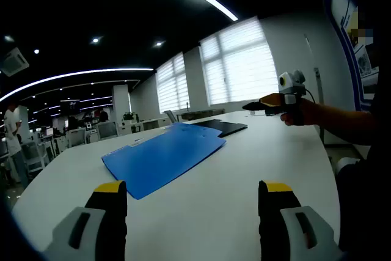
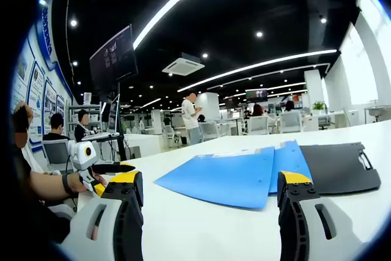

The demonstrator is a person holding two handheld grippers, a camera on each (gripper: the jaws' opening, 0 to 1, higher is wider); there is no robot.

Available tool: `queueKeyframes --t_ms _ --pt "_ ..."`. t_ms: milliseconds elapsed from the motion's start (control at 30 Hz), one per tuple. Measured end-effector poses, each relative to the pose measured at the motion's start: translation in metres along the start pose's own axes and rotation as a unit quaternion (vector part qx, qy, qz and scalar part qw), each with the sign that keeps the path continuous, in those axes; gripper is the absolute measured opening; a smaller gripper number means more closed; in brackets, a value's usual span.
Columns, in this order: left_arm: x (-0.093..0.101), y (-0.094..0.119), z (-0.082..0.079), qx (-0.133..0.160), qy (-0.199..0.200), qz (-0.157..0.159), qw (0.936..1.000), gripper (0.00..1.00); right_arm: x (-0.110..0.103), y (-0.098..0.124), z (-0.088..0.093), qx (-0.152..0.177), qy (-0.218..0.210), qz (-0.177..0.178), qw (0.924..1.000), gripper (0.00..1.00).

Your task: Organize the scattered folders on the table and sort them into different groups

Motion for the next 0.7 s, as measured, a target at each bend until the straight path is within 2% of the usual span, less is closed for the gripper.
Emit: queueKeyframes --t_ms 700 --pt "0.000 0.000 0.000 0.001 0.000 0.000 1.0000 0.89 0.002 -0.007 0.013 -0.020 -0.007 -0.001 0.9998 0.89"
Point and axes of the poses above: the point that each gripper's makers call its tool centre point, and the gripper's own axes: y roughly backward along the fingers, x roughly to its right, z roughly out of its underside, the point moved 7 cm from there along y, roughly backward along the fingers, and after that the axes turned 8 degrees about -y, right-handed, at the moved point
